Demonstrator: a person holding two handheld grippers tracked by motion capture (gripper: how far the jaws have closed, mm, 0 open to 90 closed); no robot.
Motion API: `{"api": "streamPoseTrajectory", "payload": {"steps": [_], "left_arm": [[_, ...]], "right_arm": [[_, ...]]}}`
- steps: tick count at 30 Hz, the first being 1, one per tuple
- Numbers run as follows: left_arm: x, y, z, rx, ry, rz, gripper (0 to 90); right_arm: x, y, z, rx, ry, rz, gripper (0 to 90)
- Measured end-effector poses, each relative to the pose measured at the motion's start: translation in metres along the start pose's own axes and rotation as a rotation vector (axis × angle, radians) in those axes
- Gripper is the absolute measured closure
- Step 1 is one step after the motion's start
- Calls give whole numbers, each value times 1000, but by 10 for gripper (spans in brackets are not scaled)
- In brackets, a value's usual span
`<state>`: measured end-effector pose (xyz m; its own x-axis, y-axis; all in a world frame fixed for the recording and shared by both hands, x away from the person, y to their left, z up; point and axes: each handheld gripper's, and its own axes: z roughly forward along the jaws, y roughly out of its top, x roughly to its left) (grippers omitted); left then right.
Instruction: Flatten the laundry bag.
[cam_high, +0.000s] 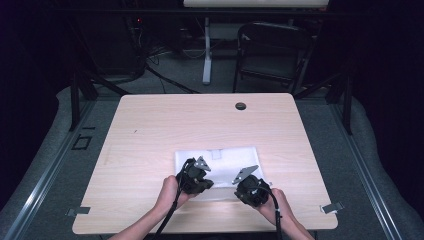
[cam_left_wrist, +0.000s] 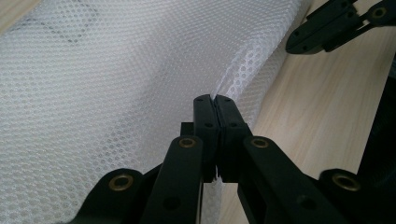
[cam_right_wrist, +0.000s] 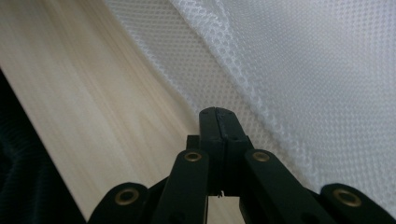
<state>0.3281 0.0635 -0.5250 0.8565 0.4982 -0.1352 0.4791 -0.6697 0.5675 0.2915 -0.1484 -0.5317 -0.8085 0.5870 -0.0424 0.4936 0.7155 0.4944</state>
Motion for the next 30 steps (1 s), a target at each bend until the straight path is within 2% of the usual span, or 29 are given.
{"api": "streamPoseTrajectory", "payload": {"steps": [4,9,11,18,22,24,26,30], "left_arm": [[0,0,-1,-10,0,-10,888],[2,1,-4,-11,-6,-12,888],[2,0,-4,-9,-9,-17,888],[-1,1,-6,-11,-1,-8,888],[-2,1,-9,-21,6,-11,888],[-2,1,-11,-18,14,0,888],[-2,2,-12,-21,14,2,888],[1,3,-15,-36,15,-13,889]], "right_arm": [[2,2,11,0,-25,-10,900],[-1,1,23,-11,-26,12,900],[-1,1,26,10,-26,3,900],[-1,-2,30,32,-25,5,900],[-2,-2,29,49,-8,3,900],[-2,-2,28,49,0,6,900],[-2,-2,28,63,22,7,900],[-2,-3,27,59,39,13,900]]}}
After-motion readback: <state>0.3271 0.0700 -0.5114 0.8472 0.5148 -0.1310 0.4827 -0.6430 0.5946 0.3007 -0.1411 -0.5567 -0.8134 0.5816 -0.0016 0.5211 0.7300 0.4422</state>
